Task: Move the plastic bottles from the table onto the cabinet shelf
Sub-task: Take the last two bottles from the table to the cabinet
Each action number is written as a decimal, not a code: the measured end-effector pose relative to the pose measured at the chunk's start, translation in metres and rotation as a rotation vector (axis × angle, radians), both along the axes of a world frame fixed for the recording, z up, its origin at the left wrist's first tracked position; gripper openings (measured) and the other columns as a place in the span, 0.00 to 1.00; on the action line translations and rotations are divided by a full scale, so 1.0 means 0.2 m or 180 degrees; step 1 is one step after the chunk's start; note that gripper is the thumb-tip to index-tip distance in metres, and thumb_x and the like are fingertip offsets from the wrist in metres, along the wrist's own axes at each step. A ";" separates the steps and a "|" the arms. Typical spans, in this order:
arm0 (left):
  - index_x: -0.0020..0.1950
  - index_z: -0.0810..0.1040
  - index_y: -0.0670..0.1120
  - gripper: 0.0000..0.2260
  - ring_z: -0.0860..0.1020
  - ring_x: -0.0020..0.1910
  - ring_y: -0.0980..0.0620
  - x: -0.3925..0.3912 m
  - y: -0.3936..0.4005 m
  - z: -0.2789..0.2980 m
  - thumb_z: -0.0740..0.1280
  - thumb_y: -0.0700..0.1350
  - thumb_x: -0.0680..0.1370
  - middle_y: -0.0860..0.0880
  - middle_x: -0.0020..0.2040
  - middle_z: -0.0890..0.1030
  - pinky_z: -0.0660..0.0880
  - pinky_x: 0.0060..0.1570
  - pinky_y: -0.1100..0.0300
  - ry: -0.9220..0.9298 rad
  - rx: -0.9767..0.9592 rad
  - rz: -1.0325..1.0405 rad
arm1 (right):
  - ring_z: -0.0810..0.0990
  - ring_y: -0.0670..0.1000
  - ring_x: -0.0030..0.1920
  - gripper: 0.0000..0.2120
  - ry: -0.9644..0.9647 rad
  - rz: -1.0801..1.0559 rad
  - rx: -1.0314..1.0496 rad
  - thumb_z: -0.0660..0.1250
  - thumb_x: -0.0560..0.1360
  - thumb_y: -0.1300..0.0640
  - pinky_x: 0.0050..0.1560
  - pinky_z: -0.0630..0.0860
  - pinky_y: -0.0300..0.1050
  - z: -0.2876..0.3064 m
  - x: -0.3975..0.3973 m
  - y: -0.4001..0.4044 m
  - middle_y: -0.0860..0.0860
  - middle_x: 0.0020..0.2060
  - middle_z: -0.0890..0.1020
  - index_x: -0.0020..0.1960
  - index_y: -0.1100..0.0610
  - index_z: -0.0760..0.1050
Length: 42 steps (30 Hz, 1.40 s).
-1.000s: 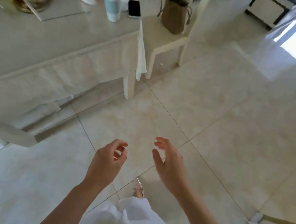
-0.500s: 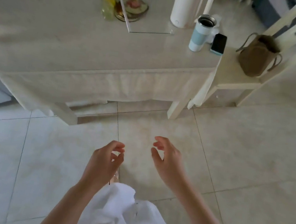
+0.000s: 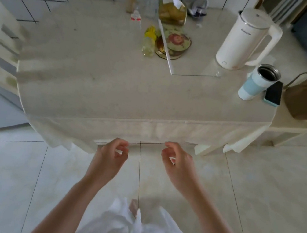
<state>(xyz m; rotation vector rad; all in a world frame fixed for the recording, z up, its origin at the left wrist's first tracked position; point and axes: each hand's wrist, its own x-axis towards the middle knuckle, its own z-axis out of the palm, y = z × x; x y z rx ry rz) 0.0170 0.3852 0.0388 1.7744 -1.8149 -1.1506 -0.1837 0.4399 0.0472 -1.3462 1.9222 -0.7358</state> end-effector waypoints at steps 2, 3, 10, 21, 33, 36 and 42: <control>0.52 0.80 0.51 0.07 0.80 0.40 0.60 -0.02 -0.06 0.02 0.68 0.42 0.76 0.58 0.43 0.82 0.73 0.39 0.65 0.0072 -0.0006 -0.0018 | 0.80 0.47 0.53 0.14 -0.0026 0.0014 -0.0020 0.63 0.78 0.57 0.58 0.76 0.45 0.03 0.00 -0.06 0.48 0.47 0.83 0.63 0.57 0.74; 0.52 0.79 0.52 0.06 0.80 0.39 0.61 -0.03 -0.14 0.01 0.68 0.42 0.77 0.57 0.43 0.82 0.72 0.38 0.66 0.0126 0.0010 0.0011 | 0.80 0.48 0.53 0.14 -0.0041 0.0022 -0.0011 0.63 0.78 0.57 0.58 0.76 0.45 0.03 0.00 -0.14 0.48 0.47 0.83 0.63 0.57 0.74; 0.49 0.79 0.52 0.08 0.83 0.40 0.51 -0.17 -0.64 -0.03 0.66 0.39 0.76 0.51 0.43 0.84 0.78 0.45 0.55 0.0290 0.0253 0.0266 | 0.80 0.48 0.52 0.13 -0.0156 0.0086 0.0075 0.64 0.78 0.57 0.57 0.76 0.46 0.04 -0.11 -0.71 0.48 0.46 0.82 0.62 0.58 0.75; 0.43 0.79 0.56 0.11 0.83 0.36 0.51 -0.48 -1.33 -0.02 0.70 0.38 0.73 0.53 0.37 0.84 0.79 0.44 0.55 0.0214 0.0066 0.0663 | 0.82 0.51 0.49 0.13 -0.0078 0.0415 0.0064 0.66 0.77 0.58 0.52 0.72 0.38 0.10 -0.41 -1.56 0.53 0.48 0.84 0.60 0.60 0.76; 0.50 0.81 0.49 0.06 0.82 0.42 0.48 -0.52 -2.08 -0.04 0.68 0.40 0.75 0.51 0.42 0.83 0.71 0.41 0.62 0.0028 0.0126 0.0701 | 0.80 0.52 0.55 0.16 -0.0042 0.0441 0.0529 0.65 0.77 0.56 0.53 0.71 0.41 0.08 -0.43 -2.26 0.53 0.55 0.82 0.63 0.59 0.74; 0.54 0.81 0.48 0.08 0.80 0.46 0.49 -0.51 -2.35 -0.05 0.67 0.42 0.76 0.51 0.47 0.82 0.69 0.39 0.65 -0.0059 0.0107 0.0655 | 0.79 0.55 0.56 0.17 -0.0141 0.0167 0.0766 0.65 0.76 0.54 0.56 0.72 0.45 0.06 -0.42 -2.45 0.54 0.54 0.81 0.62 0.60 0.74; 0.68 0.71 0.44 0.21 0.74 0.62 0.44 -0.56 -2.88 -0.18 0.67 0.46 0.75 0.44 0.64 0.76 0.69 0.57 0.56 -0.0229 0.0192 0.0740 | 0.79 0.58 0.48 0.17 -0.0086 -0.0150 0.1419 0.62 0.77 0.45 0.45 0.72 0.48 -0.12 -0.35 -2.80 0.54 0.41 0.78 0.48 0.61 0.73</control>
